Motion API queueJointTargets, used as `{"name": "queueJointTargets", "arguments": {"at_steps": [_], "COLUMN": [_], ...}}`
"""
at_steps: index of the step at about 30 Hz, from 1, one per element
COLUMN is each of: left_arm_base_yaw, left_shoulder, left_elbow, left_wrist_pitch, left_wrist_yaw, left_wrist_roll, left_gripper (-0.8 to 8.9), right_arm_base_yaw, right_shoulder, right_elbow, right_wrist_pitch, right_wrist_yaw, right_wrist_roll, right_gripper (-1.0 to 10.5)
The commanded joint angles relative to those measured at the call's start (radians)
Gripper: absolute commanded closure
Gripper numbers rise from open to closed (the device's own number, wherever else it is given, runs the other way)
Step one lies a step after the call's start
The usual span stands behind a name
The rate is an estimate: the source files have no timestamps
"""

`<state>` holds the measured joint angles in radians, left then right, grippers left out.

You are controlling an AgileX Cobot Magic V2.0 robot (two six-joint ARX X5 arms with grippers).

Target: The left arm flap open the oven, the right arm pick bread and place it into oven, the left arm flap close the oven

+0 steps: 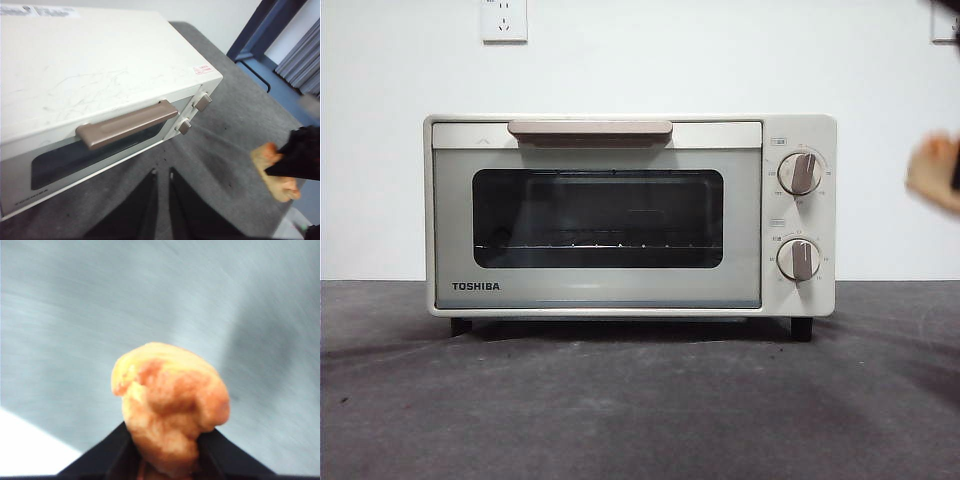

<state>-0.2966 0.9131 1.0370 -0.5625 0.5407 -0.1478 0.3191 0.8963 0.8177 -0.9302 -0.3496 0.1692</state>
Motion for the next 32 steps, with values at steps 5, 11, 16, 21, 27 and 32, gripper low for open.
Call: {"name": "queueJointTargets", "arguments": {"at_steps": [5,11,16,21,27,32], "left_arm_base_yaw": [-0.081,-0.150,-0.192,-0.207,-0.208,-0.208], "left_shoulder": [0.197,0.357,0.442,0.481,0.523,0.534], "left_elbow": [0.121,0.213,0.230,0.230,0.230,0.230], "left_wrist_pitch": [-0.001,0.002,0.023,0.088,0.109,0.109], "left_wrist_yaw": [-0.068,-0.177,-0.256,-0.272,-0.272,-0.274], "left_wrist_roll": [0.063,0.172,0.254,0.267,0.263,0.264], "left_gripper": [7.98,7.98,7.98,7.98,7.98,7.98], "right_arm_base_yaw": [0.003,0.003,0.003,0.003,0.003,0.003], "right_shoulder": [-0.177,-0.303,-0.390,-0.428,-0.430,-0.430], "right_elbow": [0.017,0.017,0.017,0.017,0.017,0.017], "right_wrist_pitch": [0.013,0.043,0.111,0.132,0.133,0.135], "right_wrist_yaw": [-0.108,-0.118,-0.122,-0.122,-0.126,-0.126], "right_wrist_roll": [0.014,0.108,0.187,0.217,0.229,0.233], "right_gripper": [8.4,8.4,8.4,8.4,8.4,8.4]}}
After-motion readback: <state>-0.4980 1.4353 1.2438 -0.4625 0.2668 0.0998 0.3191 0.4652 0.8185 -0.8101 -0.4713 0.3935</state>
